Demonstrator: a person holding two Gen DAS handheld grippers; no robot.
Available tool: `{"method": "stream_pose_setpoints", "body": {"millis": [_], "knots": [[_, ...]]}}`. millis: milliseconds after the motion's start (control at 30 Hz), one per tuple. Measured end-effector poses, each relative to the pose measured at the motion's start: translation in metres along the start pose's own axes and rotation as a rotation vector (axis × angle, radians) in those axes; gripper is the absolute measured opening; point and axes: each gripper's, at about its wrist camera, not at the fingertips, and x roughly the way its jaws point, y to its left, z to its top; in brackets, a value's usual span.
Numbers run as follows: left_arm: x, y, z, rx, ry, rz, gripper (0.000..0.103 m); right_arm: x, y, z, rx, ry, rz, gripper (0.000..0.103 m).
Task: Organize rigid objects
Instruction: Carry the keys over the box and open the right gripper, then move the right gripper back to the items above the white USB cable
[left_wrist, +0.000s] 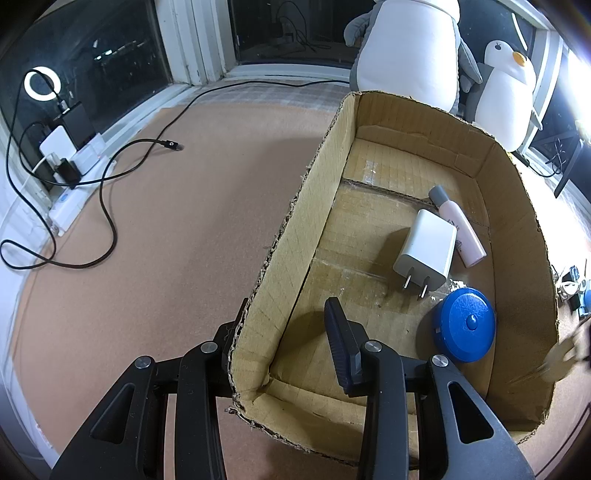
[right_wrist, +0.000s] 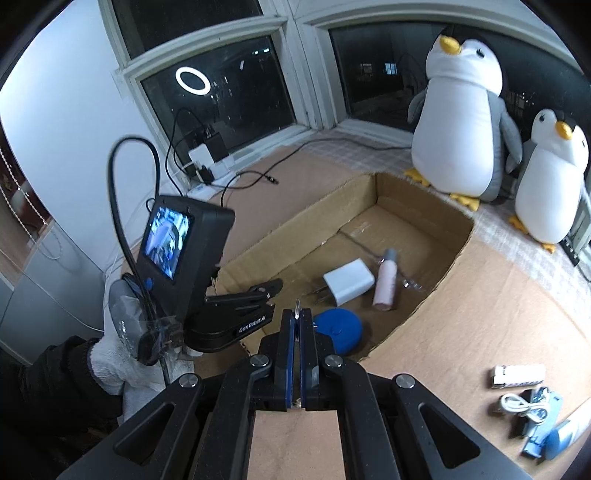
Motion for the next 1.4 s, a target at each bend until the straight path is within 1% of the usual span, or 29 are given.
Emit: {"method": "stream_pose_setpoints", "body": {"millis": [233,433,500,533,567,600,633,700,767,800,1000,1100,1267,1400], "knots": [[0.0,0.0,0.0,0.0,-0.001,0.0,0.036,0.024,0.008,-0.011,-0.021,0.053,-0.029,0.002],[0.0,0.0,0.0,0.001,-0.001,0.001,0.036,0.025,0.008,-0.009,-0.011,0.05,-0.037,0.003],[-0.001,0.0,0.001,0.001,-0.001,0.002,0.036,0.024,0.008,-0.009,-0.01,0.045,-0.043,0.013],[-0.001,0.0,0.0,0.002,-0.001,0.002,0.036,0.023,0.008,-0.008,-0.011,0.041,-0.047,0.03],[-0.001,0.001,0.001,0.002,-0.002,0.002,0.036,0.022,0.009,-0.009,-0.011,0.032,-0.054,0.049],[-0.001,0.0,0.001,0.001,-0.001,0.001,0.036,0.02,0.009,-0.009,-0.013,0.021,-0.059,0.056],[-0.001,0.0,0.001,0.001,-0.001,0.002,0.036,0.017,0.009,-0.009,-0.012,0.012,-0.061,0.06],[-0.001,0.0,0.001,0.002,-0.001,0.002,0.036,0.016,0.008,-0.009,-0.003,0.011,-0.065,0.061],[-0.001,0.0,0.001,0.002,-0.001,0.002,0.036,0.013,0.006,-0.01,0.011,0.005,-0.079,0.066],[-0.001,0.001,0.001,0.002,-0.002,0.002,0.036,0.01,0.004,-0.011,0.021,-0.001,-0.087,0.066],[-0.001,0.0,0.001,0.002,-0.001,0.003,0.036,-0.014,-0.016,-0.019,0.094,-0.052,-0.105,0.067],[-0.001,0.001,0.001,0.002,-0.002,0.003,0.036,-0.032,-0.034,-0.03,0.161,-0.08,-0.133,0.068],[-0.001,0.0,0.001,0.003,-0.002,0.005,0.036,-0.064,-0.079,-0.058,0.299,-0.119,-0.192,0.068],[-0.001,0.0,0.001,0.004,-0.002,0.005,0.036,-0.082,-0.116,-0.079,0.379,-0.13,-0.25,0.068]]}}
